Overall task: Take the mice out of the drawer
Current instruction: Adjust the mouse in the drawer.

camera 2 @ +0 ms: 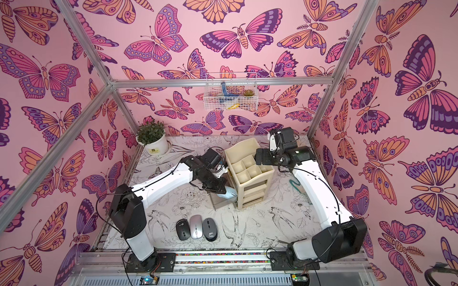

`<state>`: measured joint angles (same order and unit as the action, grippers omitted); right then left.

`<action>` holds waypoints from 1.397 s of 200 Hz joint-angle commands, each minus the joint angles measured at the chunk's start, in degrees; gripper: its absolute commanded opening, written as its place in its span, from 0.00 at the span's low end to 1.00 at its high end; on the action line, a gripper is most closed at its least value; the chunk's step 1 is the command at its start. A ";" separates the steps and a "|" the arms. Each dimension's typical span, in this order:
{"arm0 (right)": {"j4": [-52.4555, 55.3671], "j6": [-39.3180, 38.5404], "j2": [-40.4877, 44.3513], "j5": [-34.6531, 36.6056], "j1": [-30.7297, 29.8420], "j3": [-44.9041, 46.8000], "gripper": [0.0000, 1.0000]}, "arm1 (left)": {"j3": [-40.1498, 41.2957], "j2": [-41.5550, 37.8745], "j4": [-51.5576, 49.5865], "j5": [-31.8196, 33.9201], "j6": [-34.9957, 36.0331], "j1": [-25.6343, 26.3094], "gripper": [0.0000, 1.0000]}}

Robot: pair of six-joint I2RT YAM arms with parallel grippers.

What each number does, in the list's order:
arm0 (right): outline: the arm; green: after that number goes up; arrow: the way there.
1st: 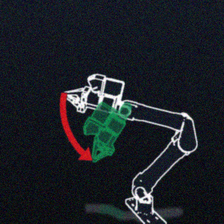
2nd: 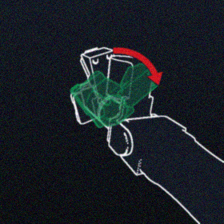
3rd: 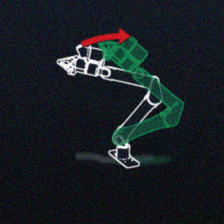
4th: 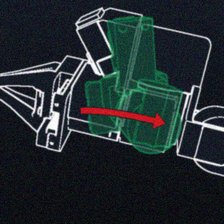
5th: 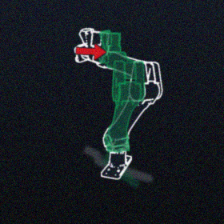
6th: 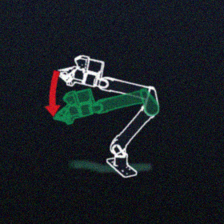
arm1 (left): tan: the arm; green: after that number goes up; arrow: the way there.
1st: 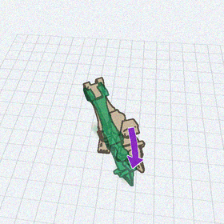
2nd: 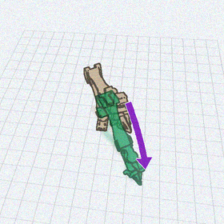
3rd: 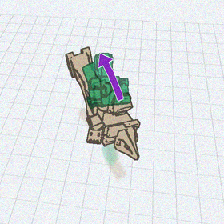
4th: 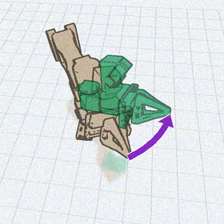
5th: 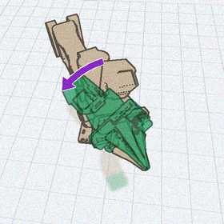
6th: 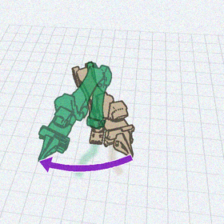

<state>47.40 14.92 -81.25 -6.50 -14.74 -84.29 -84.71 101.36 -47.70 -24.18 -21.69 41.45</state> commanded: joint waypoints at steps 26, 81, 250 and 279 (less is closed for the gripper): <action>2.09 -1.64 -3.39 0.30 -0.73 2.85 0.99 | 11.88 -11.76 24.03 3.50 -9.36 3.12 0.00; 1.21 -1.05 -3.30 -0.48 -0.73 4.00 0.99 | 20.93 -18.42 36.71 3.52 -20.81 3.11 0.00; 1.47 -1.39 -3.39 -1.76 -0.72 3.71 0.99 | 30.00 -12.92 44.64 1.75 -35.44 2.93 0.00; 1.68 -1.62 -3.49 -1.85 -0.73 3.82 0.99 | 30.26 -12.30 44.80 2.03 -35.82 2.93 0.00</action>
<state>44.80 14.98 -81.52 -8.88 -14.72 -83.35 -55.44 88.25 -2.90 -22.31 -56.55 44.64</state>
